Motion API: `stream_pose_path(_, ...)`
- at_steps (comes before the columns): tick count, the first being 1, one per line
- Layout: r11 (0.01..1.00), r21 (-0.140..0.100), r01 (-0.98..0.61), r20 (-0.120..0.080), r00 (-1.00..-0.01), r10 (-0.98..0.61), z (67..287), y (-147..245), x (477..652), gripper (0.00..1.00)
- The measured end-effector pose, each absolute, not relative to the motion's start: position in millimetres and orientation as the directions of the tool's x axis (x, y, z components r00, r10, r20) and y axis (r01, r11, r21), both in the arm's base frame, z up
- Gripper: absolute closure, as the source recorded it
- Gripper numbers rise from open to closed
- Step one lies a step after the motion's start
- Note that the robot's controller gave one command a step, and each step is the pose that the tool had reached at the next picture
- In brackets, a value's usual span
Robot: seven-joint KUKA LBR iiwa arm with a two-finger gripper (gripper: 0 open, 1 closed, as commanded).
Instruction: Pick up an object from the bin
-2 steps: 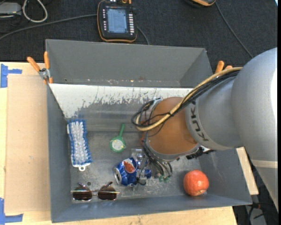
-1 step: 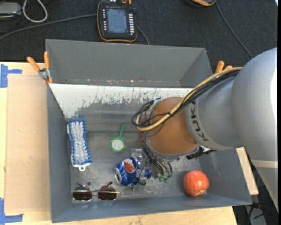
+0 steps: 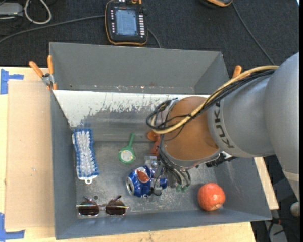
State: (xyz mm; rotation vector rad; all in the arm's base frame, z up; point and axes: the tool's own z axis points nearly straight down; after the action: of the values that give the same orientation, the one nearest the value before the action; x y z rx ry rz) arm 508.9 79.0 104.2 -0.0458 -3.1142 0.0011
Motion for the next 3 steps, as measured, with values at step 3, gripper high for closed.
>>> stream_pose_path(3,0.999,0.0,0.032,0.022,-0.999,0.032,152,79,510.7,1.0)
